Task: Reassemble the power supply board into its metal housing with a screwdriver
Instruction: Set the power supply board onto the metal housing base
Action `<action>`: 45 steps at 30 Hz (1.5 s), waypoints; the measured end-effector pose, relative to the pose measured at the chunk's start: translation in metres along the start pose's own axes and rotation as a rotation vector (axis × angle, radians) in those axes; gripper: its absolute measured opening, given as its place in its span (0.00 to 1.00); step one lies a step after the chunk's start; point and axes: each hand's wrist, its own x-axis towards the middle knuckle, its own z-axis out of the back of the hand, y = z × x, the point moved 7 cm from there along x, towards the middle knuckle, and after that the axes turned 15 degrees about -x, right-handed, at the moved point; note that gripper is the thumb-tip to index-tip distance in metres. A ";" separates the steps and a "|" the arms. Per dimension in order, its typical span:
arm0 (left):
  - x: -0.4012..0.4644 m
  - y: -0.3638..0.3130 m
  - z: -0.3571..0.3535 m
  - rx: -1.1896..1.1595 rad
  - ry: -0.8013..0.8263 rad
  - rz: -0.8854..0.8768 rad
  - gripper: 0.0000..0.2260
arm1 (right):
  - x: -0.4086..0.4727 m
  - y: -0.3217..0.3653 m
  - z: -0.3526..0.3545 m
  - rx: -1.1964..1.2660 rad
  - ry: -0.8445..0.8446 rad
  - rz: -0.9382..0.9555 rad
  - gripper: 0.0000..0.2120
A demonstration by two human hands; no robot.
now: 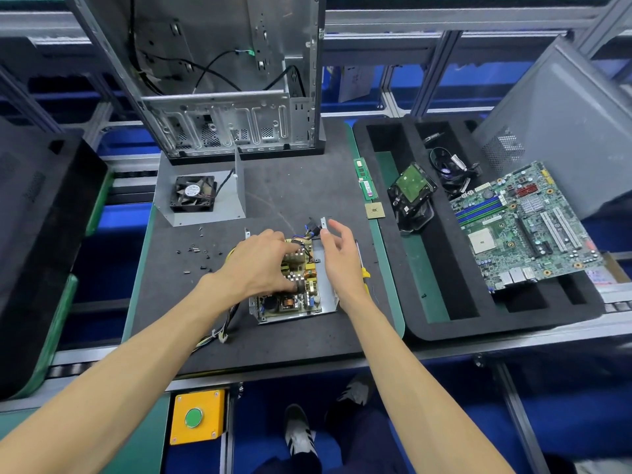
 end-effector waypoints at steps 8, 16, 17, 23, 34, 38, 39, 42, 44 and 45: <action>-0.001 0.001 0.000 -0.019 -0.045 -0.017 0.31 | 0.001 0.000 0.001 -0.003 0.000 0.015 0.19; -0.001 0.002 0.001 -0.073 -0.105 0.000 0.33 | 0.001 0.000 0.000 -0.020 -0.004 0.022 0.18; -0.001 0.001 0.001 -0.079 -0.102 -0.001 0.33 | 0.001 0.000 0.001 -0.020 -0.005 0.021 0.17; -0.004 -0.001 0.000 -0.023 -0.065 -0.043 0.33 | 0.001 0.000 0.000 -0.030 -0.002 0.013 0.17; -0.002 -0.003 -0.001 0.102 -0.015 -0.044 0.32 | 0.000 0.002 0.001 -0.050 0.009 0.034 0.16; -0.004 -0.003 -0.002 0.100 -0.036 -0.044 0.34 | -0.001 0.004 0.001 -0.055 0.016 0.043 0.16; -0.005 -0.003 -0.002 0.108 -0.052 -0.053 0.34 | -0.001 0.004 0.000 -0.054 0.018 0.046 0.16; -0.011 -0.004 -0.007 0.157 -0.071 -0.094 0.35 | -0.001 0.005 0.000 -0.052 0.020 0.052 0.16; -0.019 -0.004 -0.007 0.150 -0.068 -0.122 0.39 | -0.002 0.005 0.000 -0.049 0.023 0.054 0.16; -0.025 -0.003 -0.003 0.105 -0.099 -0.127 0.39 | -0.002 0.005 0.000 -0.046 0.026 0.055 0.16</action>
